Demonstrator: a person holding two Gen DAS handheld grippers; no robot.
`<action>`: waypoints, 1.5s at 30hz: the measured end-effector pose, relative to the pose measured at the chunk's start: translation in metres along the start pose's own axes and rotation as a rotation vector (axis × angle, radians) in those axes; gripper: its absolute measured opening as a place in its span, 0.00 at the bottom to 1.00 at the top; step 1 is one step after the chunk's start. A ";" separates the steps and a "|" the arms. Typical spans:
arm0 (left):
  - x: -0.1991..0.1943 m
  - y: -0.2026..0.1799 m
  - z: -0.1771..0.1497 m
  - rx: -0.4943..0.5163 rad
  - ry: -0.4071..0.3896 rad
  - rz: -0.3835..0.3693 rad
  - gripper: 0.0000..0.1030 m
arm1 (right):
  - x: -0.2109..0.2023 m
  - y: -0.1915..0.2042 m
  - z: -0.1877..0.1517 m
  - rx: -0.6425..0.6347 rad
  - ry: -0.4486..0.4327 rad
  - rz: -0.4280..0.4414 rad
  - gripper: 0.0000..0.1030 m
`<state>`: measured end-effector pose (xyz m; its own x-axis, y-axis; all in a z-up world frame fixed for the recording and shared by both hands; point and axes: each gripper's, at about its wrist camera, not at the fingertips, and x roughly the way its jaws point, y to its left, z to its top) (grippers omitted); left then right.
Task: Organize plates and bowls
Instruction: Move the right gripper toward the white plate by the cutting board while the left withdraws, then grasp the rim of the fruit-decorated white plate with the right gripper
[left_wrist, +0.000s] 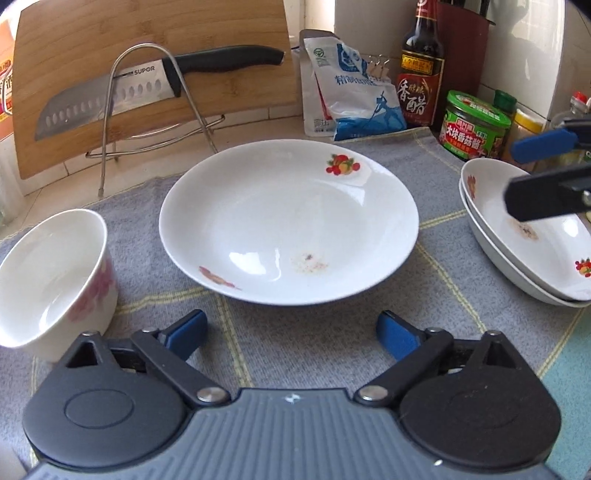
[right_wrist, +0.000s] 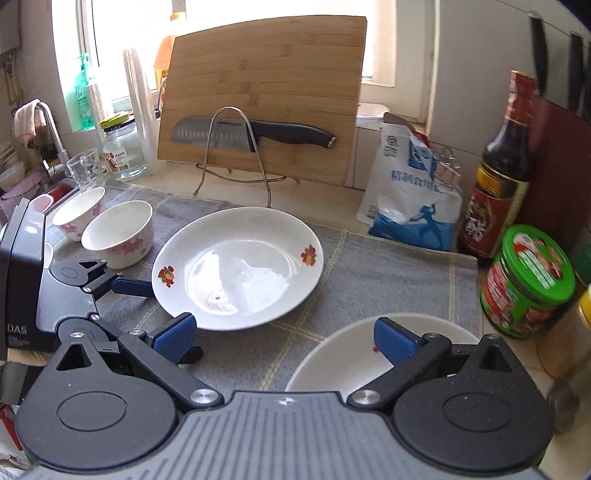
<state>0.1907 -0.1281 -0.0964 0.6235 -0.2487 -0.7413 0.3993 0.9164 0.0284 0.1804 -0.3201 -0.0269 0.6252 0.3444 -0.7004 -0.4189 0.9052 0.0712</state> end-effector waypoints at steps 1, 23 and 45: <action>0.001 0.000 0.000 0.002 -0.006 -0.002 1.00 | 0.005 0.001 0.005 -0.008 0.007 0.003 1.00; 0.006 0.002 0.006 0.014 -0.045 -0.020 1.00 | 0.156 -0.030 0.085 -0.063 0.270 0.315 1.00; 0.007 0.006 0.010 0.030 -0.072 -0.006 0.97 | 0.193 -0.032 0.105 -0.109 0.376 0.483 1.00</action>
<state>0.2039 -0.1277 -0.0944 0.6672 -0.2765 -0.6917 0.4219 0.9055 0.0450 0.3838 -0.2560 -0.0899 0.0821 0.5792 -0.8110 -0.6738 0.6319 0.3831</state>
